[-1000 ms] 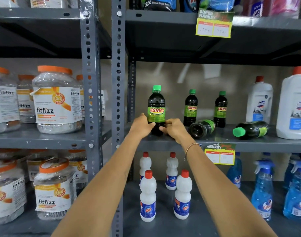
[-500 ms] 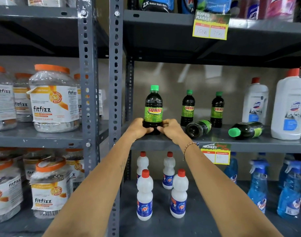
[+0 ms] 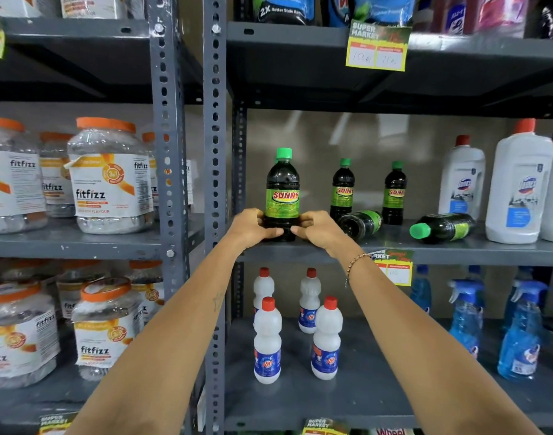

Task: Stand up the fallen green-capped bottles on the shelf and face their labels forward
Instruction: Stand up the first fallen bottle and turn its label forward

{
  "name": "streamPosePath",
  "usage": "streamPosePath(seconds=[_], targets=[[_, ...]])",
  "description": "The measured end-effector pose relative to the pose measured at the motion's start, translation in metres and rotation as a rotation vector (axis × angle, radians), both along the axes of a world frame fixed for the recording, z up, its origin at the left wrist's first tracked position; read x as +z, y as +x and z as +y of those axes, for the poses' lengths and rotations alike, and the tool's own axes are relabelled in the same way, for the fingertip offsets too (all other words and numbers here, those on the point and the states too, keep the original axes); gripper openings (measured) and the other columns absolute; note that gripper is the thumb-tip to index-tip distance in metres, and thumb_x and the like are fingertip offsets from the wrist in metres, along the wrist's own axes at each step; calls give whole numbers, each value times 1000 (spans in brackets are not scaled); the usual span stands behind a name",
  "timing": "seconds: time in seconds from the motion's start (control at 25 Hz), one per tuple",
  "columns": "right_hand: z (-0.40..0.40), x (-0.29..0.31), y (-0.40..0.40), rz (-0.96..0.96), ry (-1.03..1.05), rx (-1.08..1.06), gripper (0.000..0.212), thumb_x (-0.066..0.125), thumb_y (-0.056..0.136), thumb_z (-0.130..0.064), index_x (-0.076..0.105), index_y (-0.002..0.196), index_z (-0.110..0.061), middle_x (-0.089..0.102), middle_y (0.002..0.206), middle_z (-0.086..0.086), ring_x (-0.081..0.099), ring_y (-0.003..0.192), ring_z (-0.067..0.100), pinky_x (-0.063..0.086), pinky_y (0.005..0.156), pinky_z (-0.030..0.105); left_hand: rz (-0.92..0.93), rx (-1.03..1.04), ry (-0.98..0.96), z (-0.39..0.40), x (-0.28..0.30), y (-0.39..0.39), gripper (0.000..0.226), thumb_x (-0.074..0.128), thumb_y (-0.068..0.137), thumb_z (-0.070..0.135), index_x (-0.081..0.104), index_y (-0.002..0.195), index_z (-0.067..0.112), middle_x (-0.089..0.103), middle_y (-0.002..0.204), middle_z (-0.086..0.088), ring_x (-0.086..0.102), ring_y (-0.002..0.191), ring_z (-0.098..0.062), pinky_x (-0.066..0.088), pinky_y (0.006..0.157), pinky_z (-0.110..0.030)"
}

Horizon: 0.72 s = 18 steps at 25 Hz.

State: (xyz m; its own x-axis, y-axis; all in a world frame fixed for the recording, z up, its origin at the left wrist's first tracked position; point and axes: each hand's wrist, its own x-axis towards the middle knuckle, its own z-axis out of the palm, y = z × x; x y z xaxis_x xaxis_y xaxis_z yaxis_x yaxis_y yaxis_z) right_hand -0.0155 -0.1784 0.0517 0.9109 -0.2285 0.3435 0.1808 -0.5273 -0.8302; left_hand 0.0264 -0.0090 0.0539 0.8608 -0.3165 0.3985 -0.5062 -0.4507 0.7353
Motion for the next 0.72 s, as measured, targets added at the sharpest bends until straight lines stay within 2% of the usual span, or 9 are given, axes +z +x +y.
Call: streamPosePath(seconds=[0.24, 0.56, 0.72], targets=[[2, 0, -18, -35, 23, 41, 33, 66, 85, -8, 62, 117, -3, 68, 113, 15, 64, 108, 23, 50, 94, 29, 14, -12, -65, 3, -4, -16, 57, 82, 73, 28, 57, 121, 11, 65, 121, -7, 60, 108, -19, 45, 93, -30], [1, -1, -22, -22, 12, 50, 33, 66, 86, -10, 62, 118, -5, 68, 116, 12, 62, 109, 20, 48, 99, 34, -7, 2, -46, 2, -5, -24, 57, 78, 77, 28, 55, 125, 9, 63, 125, -9, 58, 114, -22, 44, 95, -32], [0, 0, -25, -28, -26, 9, 33, 63, 87, -13, 62, 118, -4, 68, 113, 11, 63, 105, 19, 49, 96, 32, -14, 37, -19, 1, -9, -24, 66, 76, 78, 36, 50, 131, 7, 60, 130, -10, 56, 119, -24, 43, 98, -35]])
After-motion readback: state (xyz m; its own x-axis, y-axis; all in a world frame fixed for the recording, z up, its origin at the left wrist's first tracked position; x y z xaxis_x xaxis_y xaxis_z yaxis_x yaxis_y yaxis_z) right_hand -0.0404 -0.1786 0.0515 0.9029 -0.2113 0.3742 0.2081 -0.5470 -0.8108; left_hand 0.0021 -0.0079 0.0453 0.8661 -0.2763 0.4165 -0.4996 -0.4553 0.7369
